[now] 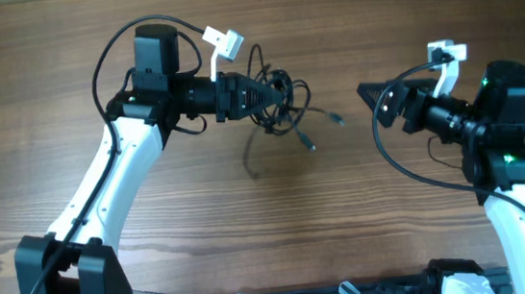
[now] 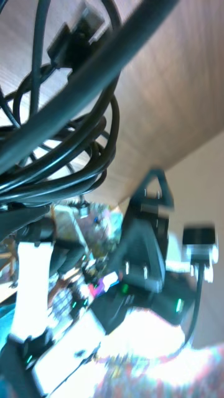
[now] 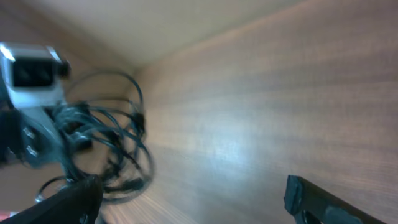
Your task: Untangle cables
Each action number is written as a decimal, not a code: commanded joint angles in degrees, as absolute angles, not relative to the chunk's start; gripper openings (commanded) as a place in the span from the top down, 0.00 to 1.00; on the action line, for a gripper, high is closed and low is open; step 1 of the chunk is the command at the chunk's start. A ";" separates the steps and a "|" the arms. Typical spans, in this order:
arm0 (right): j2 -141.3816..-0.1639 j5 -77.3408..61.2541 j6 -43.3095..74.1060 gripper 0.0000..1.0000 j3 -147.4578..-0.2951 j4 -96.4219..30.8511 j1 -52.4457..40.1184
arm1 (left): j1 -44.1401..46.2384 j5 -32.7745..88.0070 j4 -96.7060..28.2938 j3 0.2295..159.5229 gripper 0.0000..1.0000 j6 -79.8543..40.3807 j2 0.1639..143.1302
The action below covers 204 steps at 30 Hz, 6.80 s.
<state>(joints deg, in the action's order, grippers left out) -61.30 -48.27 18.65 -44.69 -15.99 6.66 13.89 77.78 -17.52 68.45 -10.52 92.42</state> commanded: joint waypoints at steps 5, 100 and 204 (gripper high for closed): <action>-70.24 -65.71 1.41 0.07 -44.53 -16.56 2.74 | 14.70 85.54 -17.19 68.58 0.96 -9.23 91.90; -80.75 -47.37 28.97 0.95 -46.02 3.31 -8.69 | 26.26 14.11 -36.38 68.58 0.96 -26.83 114.15; -110.54 -29.39 61.04 0.92 -50.52 24.38 -28.42 | 20.14 8.51 -39.64 54.59 0.45 -9.78 95.59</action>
